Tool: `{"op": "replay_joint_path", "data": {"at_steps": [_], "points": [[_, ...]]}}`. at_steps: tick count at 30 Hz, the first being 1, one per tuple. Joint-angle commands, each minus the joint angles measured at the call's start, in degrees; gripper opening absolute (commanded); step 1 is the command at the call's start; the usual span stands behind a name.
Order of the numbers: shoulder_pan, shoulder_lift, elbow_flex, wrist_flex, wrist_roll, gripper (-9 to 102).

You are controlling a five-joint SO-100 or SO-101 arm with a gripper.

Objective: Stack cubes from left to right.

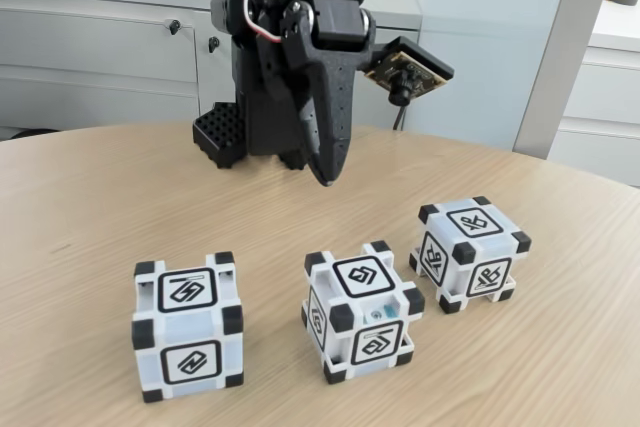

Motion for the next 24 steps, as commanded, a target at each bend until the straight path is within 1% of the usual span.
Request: {"op": "replay_joint_path", "data": {"at_steps": [1,15,17,19,21,24], "points": [[0.1,0.3,-0.9,0.1,0.2,0],[0.1,0.3,-1.0,-0.2,0.7,0],[0.1,0.3,-0.9,-0.8,-1.8,0],[0.1,0.0,-1.1,-0.8,-0.9,0],[-0.4,-2.2,-1.8,-0.9,-1.3,0],[-0.6,-11.0,-5.6,-1.0,-0.9,0]]}}
